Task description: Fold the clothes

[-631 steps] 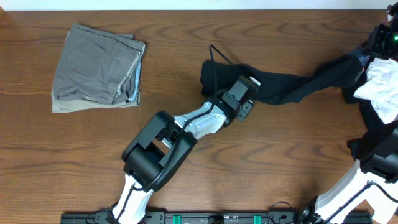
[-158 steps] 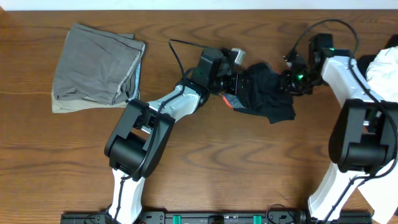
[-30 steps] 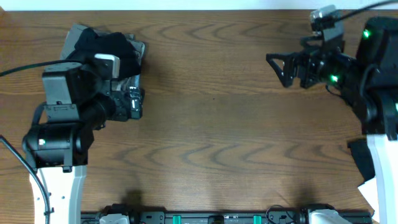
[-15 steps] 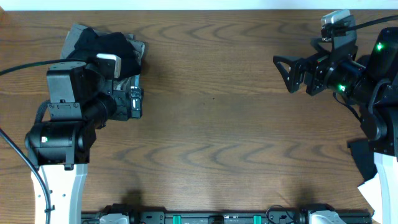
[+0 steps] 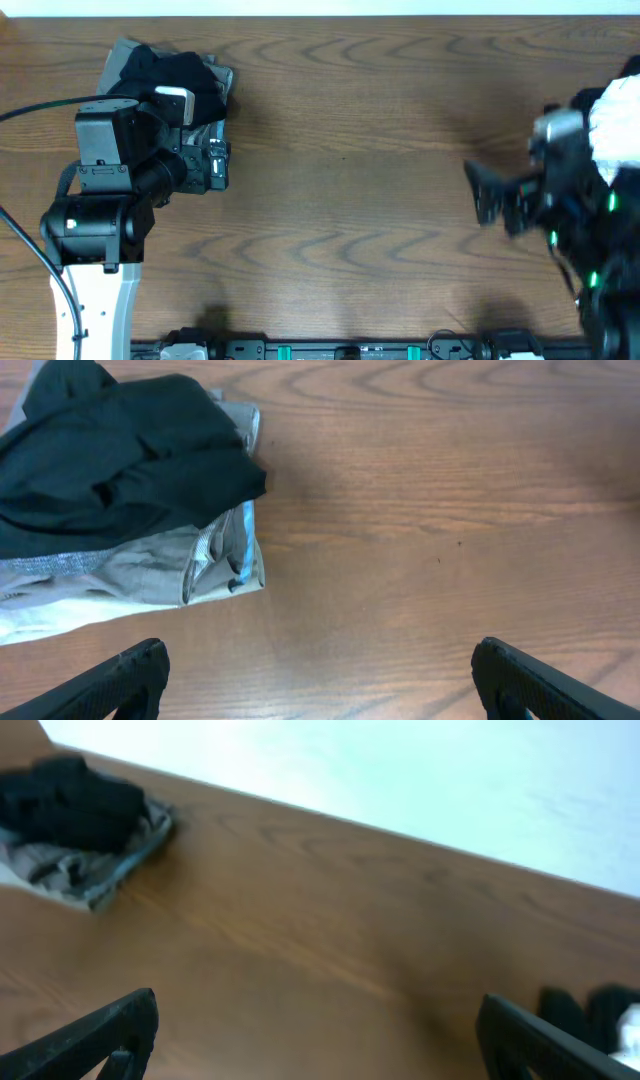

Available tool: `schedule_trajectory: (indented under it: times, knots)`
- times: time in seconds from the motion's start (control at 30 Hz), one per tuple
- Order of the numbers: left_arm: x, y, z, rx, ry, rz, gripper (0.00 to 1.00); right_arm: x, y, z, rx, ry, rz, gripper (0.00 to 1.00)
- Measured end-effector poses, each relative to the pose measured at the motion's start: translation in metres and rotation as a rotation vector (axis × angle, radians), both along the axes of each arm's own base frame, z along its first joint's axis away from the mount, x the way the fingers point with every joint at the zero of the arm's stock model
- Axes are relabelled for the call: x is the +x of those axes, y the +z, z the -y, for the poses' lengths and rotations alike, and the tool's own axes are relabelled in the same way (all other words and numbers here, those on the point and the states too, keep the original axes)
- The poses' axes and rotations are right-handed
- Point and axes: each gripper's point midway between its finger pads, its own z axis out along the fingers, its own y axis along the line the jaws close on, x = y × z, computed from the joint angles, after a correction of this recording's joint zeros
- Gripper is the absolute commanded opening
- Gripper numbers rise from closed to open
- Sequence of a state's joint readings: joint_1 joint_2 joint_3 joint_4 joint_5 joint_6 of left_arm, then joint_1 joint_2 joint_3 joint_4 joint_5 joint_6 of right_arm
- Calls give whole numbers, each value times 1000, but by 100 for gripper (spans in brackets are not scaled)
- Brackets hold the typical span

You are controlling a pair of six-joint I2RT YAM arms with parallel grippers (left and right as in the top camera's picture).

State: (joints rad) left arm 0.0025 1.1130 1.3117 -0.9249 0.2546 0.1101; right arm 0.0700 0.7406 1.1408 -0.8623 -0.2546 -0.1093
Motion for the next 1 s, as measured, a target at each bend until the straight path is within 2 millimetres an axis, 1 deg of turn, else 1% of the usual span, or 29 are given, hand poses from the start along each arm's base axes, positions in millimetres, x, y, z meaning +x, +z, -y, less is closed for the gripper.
schedule_trajectory:
  times: [0.07, 0.1, 0.17, 0.23, 0.37, 0.43, 0.5, 0.6, 0.7, 1.0]
  knots:
    - [0, 0, 0, 0, 0, 2, 98, -18, -27, 3, -11, -8, -4, 99]
    - [0, 0, 0, 0, 0, 1, 98, -22, -36, 4, -15, -12, -2, 99]
    - [0, 0, 0, 0, 0, 0, 98, -27, -58, 6, -20, -19, 20, 99]
    - [0, 0, 0, 0, 0, 0, 98, -28, -72, 7, -20, -24, 70, 99]
    - [0, 0, 0, 0, 0, -1, 98, -25, -82, 10, -16, -39, 226, 99]
    - [0, -1, 0, 0, 0, -2, 98, -22, -90, 10, -15, -41, 284, 99]
    - [0, -1, 0, 0, 0, -2, 98, -19, -103, 10, -13, -42, 313, 99]
    - [0, -1, 0, 0, 0, -2, 98, -13, -128, 10, -15, -45, 322, 99]
    - [0, -1, 0, 0, 0, -2, 98, -10, -147, 10, -13, -46, 322, 99]
    - [0, -1, 0, 0, 0, -2, 98, -5, -182, 10, -1, -51, 310, 99]
